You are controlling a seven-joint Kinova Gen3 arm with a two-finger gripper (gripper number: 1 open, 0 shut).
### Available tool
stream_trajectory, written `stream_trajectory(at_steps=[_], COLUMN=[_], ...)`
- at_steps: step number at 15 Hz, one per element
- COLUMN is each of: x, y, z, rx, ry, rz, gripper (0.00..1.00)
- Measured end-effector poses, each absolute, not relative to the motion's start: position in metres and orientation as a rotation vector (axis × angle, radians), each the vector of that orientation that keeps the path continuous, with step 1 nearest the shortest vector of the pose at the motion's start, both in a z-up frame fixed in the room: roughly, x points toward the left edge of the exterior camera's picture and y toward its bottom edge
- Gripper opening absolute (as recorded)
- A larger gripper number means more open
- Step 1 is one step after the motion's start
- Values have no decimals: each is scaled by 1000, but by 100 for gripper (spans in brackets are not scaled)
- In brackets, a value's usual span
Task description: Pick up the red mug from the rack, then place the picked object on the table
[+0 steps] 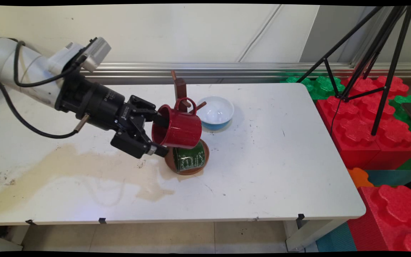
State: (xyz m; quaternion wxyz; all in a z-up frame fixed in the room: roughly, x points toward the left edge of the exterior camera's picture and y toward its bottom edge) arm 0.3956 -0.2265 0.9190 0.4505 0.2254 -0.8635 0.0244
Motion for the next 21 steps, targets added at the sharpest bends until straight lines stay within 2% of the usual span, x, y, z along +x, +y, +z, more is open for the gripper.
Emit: stream_trajectory(at_steps=[6,7,21], x=[390,390,385], y=[-231,-232,-238], z=[913,912,907], rx=[562,563,570], ry=[-2123,-2122,-2113], rz=[70,71,85], gripper=[100,0,0])
